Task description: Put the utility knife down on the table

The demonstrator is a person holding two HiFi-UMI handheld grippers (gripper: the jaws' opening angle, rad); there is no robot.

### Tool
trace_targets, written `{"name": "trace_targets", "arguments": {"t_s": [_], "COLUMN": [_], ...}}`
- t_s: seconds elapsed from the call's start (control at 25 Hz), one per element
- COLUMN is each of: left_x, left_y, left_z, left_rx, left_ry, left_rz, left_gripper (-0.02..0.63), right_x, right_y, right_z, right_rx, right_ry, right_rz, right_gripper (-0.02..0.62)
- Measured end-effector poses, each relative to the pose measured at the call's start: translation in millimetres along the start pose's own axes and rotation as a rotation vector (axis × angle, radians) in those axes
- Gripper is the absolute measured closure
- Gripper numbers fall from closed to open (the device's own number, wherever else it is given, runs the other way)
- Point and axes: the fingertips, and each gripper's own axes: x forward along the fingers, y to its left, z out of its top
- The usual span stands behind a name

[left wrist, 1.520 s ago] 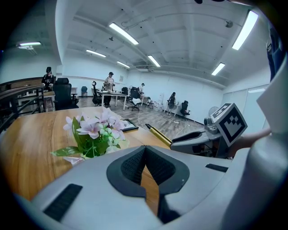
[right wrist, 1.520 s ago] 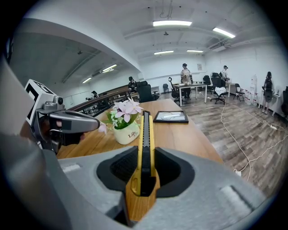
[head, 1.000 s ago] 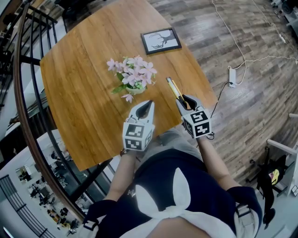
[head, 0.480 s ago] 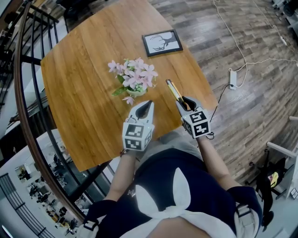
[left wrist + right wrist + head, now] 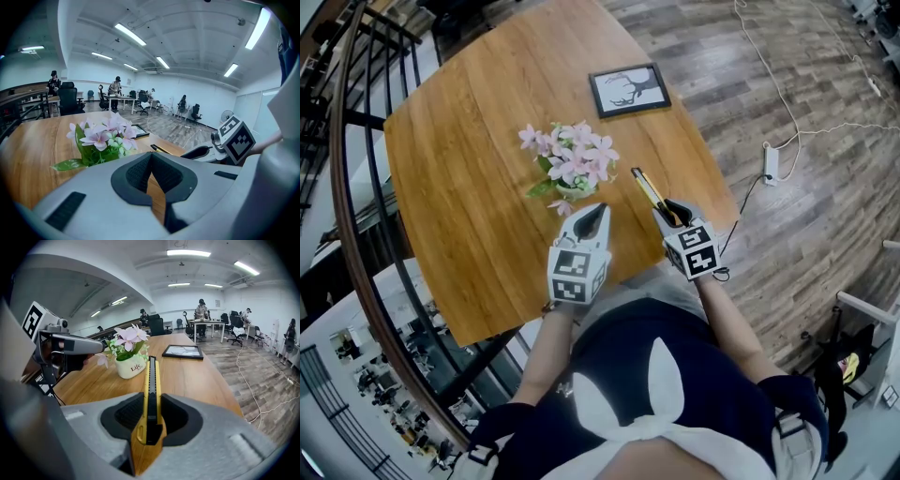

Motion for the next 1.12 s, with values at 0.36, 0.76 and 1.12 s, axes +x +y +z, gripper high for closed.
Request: {"name": "trace_targets", "arguments": {"t_s": [0.36, 0.76, 1.12], "left_x": [9.8, 18.8, 24.5], "left_y": [2.3, 7.0, 3.6], "left_z": [0.2, -5.5, -7.6], "left_rx": [-0.001, -0.002, -0.004], "left_ry": [0.019, 0.042, 0.056], "left_rz": [0.003, 0.004, -0.011], "left_gripper": [0.589, 0.589, 0.589], "right_x": [13.0, 28.8, 41.3], "right_y": [-7.7, -10.1, -8.9], "right_z": [-9.5, -18.7, -28.9], "right_rx": [-0.018, -0.044, -0.079], "right_ry": [0.041, 0.078, 0.114], "right_rz": [0.013, 0.030, 0.045], "right_gripper": [0.479, 0.479, 0.479]}}
